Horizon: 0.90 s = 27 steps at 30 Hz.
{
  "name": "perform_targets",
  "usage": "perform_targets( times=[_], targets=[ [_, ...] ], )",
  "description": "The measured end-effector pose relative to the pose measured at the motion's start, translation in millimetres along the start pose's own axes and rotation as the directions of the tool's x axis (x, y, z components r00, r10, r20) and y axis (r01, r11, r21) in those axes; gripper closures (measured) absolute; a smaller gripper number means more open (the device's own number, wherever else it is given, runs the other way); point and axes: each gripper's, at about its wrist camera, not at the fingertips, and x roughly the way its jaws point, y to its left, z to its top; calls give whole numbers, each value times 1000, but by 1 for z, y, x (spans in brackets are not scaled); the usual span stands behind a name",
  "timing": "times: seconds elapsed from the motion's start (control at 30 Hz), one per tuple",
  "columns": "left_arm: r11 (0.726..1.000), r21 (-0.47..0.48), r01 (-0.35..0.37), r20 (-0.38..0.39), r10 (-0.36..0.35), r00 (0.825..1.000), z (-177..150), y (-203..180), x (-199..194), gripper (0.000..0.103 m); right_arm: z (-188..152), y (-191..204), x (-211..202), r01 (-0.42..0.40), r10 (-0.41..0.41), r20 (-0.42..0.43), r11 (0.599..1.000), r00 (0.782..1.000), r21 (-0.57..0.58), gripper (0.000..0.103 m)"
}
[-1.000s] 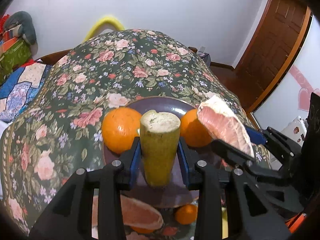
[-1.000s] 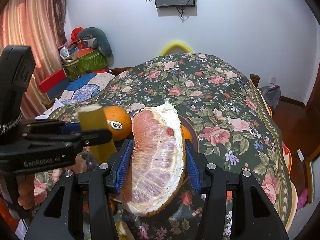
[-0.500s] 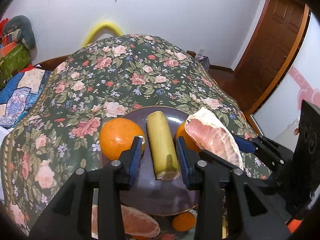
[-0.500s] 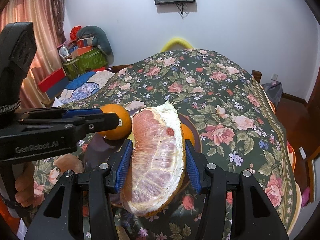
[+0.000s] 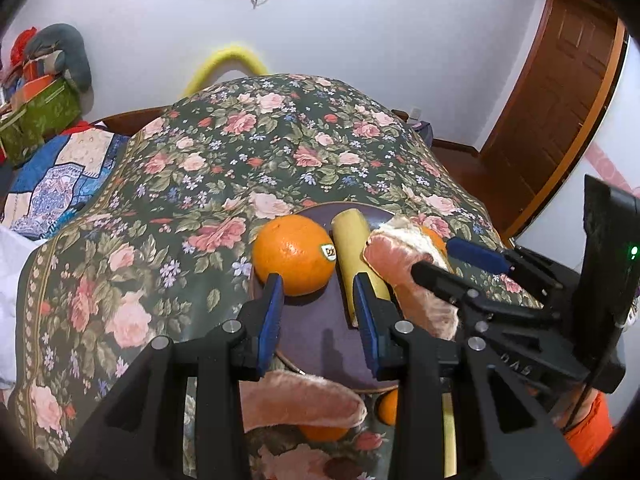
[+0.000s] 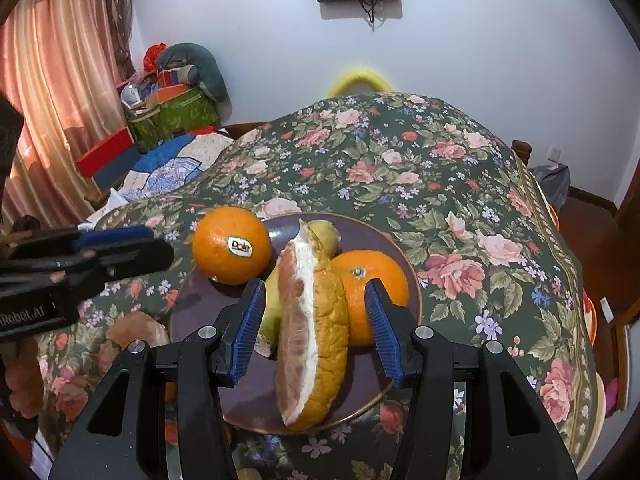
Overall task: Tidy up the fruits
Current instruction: 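Stand the cylinder on the plate with left tool while right tool lays pomelo segment, then grasp second yellow-green cylinder with left tool while right tool grasps a dark plum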
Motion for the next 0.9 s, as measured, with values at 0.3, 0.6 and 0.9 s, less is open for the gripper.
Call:
perform_targets(
  times=[0.3,0.6,0.9],
  targets=[
    [1000,5,10,-1,-10,1000,-14,-11,-20,68,-4,4,-22,14,-14,0,1000,1000,2,54],
    [999,40,20,3,-20,1000,-36,-38,-59,68,-23,3,-69,54,-54,9,998,999,11,54],
    [996,82,33,-21,-31,999,-66,-72,-82,66,-47,5,-107,76,-76,6,997,997,19,54]
  ],
)
